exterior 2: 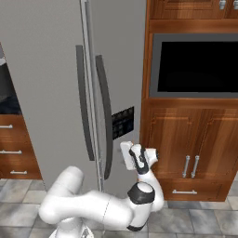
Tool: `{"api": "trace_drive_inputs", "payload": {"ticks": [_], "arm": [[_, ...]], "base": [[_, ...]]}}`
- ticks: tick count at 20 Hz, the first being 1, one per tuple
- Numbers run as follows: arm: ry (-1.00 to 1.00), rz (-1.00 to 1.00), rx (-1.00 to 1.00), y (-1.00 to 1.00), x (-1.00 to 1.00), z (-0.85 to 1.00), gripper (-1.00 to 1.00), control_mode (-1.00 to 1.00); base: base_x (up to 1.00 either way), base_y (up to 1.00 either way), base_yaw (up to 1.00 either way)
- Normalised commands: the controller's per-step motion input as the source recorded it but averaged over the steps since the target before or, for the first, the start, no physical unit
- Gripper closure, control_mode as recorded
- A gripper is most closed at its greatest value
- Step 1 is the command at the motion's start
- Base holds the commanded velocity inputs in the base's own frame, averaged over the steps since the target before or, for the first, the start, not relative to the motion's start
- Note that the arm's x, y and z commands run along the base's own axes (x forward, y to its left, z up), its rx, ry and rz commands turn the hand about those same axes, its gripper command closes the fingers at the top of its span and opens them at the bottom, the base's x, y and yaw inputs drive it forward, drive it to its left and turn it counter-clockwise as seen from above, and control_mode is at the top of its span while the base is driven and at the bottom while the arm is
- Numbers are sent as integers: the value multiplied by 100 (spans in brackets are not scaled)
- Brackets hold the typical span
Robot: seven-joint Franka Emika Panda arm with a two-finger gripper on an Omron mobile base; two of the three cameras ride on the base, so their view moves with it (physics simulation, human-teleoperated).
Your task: The ice cube tray has been filled with water. Take the tray and place it in the freezer to make ice. Close the freezer door after placing the tray.
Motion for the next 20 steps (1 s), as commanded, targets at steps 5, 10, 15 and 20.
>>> {"api": "trace_drive_inputs", "payload": {"ticks": [5,10,15,20], "arm": [[-37,1,0,90,59,2,-100,-100],[-57,-24,-5,71,42,3,-100,-100],[-54,-55,-18,94,76,0,-100,-100],[-45,-57,-17,90,100,0,-100,-100]], "base": [[0,0,0],[0,0,0],[0,0,0],[0,0,0]]}}
